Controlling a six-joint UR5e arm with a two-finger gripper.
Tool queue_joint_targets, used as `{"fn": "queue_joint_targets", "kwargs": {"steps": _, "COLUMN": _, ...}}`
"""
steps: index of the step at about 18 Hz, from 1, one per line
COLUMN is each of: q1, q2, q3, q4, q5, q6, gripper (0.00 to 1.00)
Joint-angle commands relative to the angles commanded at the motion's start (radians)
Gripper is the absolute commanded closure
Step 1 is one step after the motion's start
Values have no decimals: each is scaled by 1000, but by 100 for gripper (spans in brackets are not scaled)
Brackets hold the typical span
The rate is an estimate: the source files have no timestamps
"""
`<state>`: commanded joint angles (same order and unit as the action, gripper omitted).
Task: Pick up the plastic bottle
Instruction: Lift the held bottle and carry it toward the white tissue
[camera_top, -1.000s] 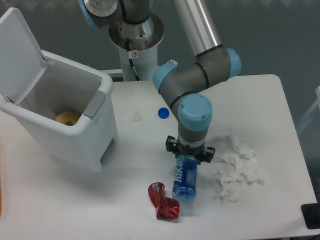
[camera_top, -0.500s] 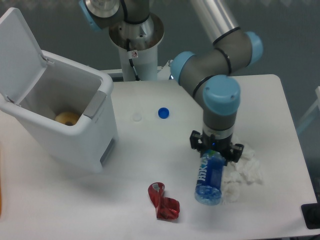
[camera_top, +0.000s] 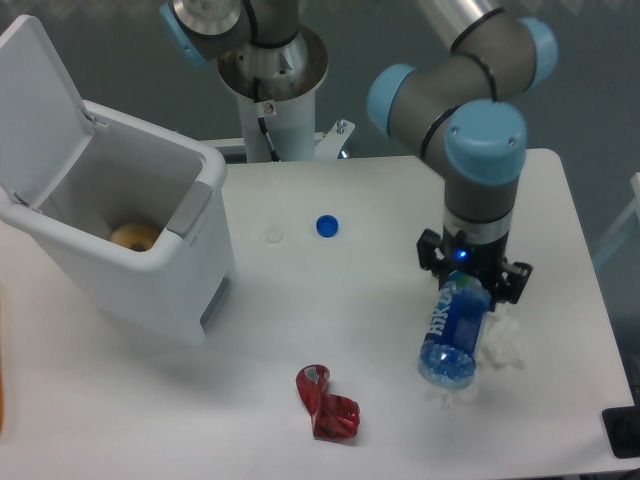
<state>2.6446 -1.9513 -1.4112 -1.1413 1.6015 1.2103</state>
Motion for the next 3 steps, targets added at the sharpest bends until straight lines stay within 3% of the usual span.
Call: {"fn": "queue_joint_targets", "kwargs": {"steps": 3, "q1": 6, "q2": 9, "q3": -6, "q4": 0, "q5": 5, "q6": 9, "gripper": 65}}
